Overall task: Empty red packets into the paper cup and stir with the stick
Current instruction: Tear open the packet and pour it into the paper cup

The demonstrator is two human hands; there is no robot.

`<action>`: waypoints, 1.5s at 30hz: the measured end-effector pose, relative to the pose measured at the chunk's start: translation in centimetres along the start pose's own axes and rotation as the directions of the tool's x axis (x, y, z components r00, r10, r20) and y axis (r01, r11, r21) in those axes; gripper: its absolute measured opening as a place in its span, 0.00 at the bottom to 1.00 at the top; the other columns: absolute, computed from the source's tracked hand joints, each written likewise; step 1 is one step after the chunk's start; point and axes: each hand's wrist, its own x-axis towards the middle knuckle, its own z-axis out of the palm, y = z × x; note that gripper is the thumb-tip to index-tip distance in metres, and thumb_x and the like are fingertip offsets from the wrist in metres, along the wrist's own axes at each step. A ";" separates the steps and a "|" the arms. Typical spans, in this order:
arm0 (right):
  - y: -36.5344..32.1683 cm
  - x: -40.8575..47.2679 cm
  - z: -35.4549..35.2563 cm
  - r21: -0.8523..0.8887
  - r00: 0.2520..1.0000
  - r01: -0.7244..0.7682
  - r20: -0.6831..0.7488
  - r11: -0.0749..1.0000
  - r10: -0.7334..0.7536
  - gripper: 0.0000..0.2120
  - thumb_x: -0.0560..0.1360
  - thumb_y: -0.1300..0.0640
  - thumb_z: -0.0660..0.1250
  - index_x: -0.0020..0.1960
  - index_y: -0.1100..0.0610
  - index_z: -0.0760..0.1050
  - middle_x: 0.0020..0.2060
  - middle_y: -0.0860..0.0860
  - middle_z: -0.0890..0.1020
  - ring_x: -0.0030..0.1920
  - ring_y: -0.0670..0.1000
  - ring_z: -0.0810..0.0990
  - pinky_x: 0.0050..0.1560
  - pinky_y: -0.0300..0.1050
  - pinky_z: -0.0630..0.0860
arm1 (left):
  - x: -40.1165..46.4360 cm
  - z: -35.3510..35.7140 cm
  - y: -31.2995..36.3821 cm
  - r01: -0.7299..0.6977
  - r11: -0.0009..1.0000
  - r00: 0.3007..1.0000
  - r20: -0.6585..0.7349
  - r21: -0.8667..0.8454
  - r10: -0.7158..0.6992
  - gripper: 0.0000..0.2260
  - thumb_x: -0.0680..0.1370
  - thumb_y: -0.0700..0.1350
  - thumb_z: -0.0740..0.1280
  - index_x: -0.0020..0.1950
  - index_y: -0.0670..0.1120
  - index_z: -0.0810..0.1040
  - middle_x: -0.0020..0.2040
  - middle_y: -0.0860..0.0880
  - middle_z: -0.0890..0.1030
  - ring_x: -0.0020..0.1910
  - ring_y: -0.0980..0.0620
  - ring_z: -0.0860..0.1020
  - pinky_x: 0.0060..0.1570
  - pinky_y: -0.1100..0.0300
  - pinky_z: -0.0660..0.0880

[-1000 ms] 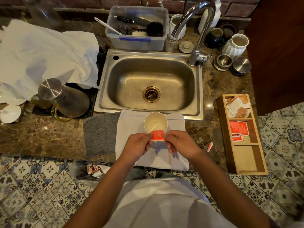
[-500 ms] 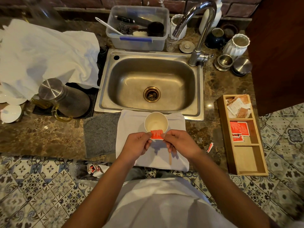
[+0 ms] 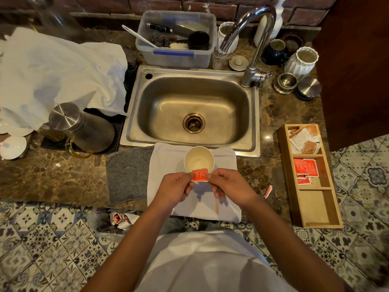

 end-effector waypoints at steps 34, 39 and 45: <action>-0.7 -0.3 0.5 0.267 0.992 -0.126 0.024 0.955 0.124 0.15 0.82 0.56 0.66 0.38 0.60 0.79 0.28 0.56 0.77 0.25 0.51 0.73 0.26 0.43 0.69 | -0.3 0.3 0.1 0.012 0.996 0.998 0.060 -0.084 -0.007 0.16 0.80 0.47 0.69 0.34 0.43 0.80 0.27 0.46 0.75 0.22 0.54 0.65 0.23 0.63 0.60; -0.6 -0.4 0.9 0.217 0.990 -0.143 0.046 0.966 0.136 0.14 0.82 0.55 0.67 0.39 0.59 0.79 0.28 0.55 0.76 0.24 0.49 0.72 0.25 0.41 0.69 | -0.3 0.5 0.1 0.030 0.995 0.999 0.046 -0.097 -0.026 0.17 0.81 0.46 0.67 0.34 0.43 0.80 0.26 0.46 0.75 0.22 0.54 0.65 0.25 0.62 0.60; -0.6 -0.6 1.0 0.264 0.990 -0.138 0.028 0.955 0.135 0.14 0.82 0.55 0.66 0.40 0.60 0.78 0.27 0.54 0.76 0.25 0.49 0.72 0.26 0.42 0.68 | -0.5 0.7 0.0 0.018 0.998 0.999 0.041 -0.065 -0.015 0.17 0.81 0.45 0.67 0.33 0.43 0.79 0.26 0.47 0.75 0.22 0.53 0.66 0.24 0.62 0.60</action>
